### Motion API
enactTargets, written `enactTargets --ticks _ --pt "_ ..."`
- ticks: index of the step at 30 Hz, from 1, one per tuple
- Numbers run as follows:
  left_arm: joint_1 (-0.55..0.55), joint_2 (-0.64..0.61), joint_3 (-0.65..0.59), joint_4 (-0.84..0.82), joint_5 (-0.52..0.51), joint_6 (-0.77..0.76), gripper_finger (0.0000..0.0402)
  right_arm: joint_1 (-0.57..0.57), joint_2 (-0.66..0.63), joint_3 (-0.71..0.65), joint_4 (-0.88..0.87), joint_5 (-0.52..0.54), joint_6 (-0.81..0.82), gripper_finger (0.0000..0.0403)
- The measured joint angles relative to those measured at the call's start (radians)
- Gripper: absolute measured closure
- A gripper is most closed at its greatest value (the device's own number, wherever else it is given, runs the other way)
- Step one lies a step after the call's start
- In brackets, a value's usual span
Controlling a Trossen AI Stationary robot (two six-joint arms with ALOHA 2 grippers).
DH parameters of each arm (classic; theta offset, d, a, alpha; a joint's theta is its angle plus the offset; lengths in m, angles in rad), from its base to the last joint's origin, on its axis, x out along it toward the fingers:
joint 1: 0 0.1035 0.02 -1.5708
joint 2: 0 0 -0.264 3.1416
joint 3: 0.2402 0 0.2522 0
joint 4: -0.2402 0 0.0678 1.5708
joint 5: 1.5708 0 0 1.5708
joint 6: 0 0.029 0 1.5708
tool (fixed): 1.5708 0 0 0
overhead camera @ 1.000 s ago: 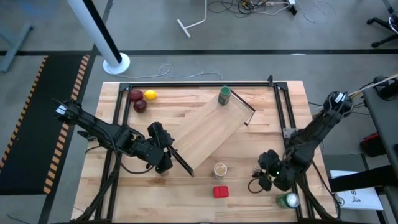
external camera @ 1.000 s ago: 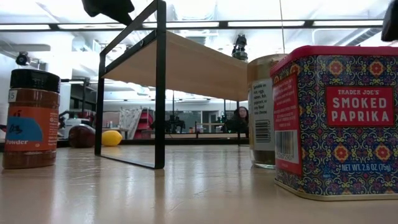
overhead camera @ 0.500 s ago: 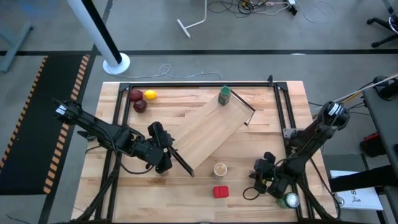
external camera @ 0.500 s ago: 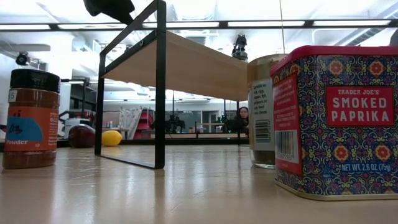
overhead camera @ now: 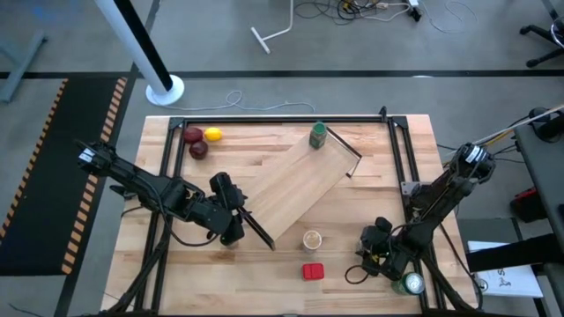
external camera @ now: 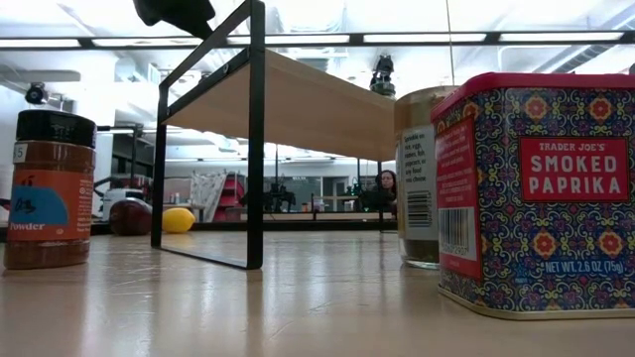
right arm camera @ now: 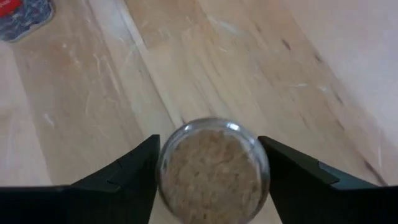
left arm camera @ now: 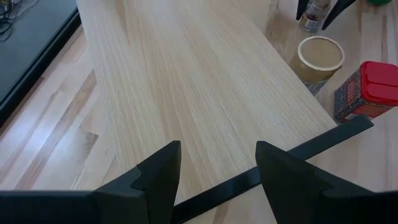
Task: Shelf spices
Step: Remove the brown seasoning bottle from the shelf, then remove the green seasoning bottle from the shelf
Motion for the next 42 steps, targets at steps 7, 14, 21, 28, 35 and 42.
enactTargets --ticks 7,14,21,28,35,42 --pt "0.0 0.0 0.0 0.0 0.0 0.0 0.0205 0.0 -0.114 0.0 -0.009 -0.034 -0.013 0.0123" --pt "0.0 0.0 0.0 0.0 0.0 0.0 0.0205 0.0 -0.317 0.0 -0.141 -0.026 0.005 0.0105" --pt "0.0 0.0 0.0 0.015 0.0 0.017 0.0205 -0.03 -0.518 0.001 -0.21 0.167 -0.132 0.0118" --pt "0.002 0.0 0.0 0.09 -0.004 0.073 0.0205 -0.181 -0.654 0.003 -0.137 0.332 -0.476 0.013" --pt "0.003 0.0 0.0 0.101 -0.03 0.09 0.0205 -0.391 -0.678 0.114 -0.13 0.362 -0.78 0.0112" --pt "0.003 0.0 0.0 0.103 -0.073 0.102 0.0205 -0.634 -0.63 0.254 -0.122 0.361 -1.044 0.0092"
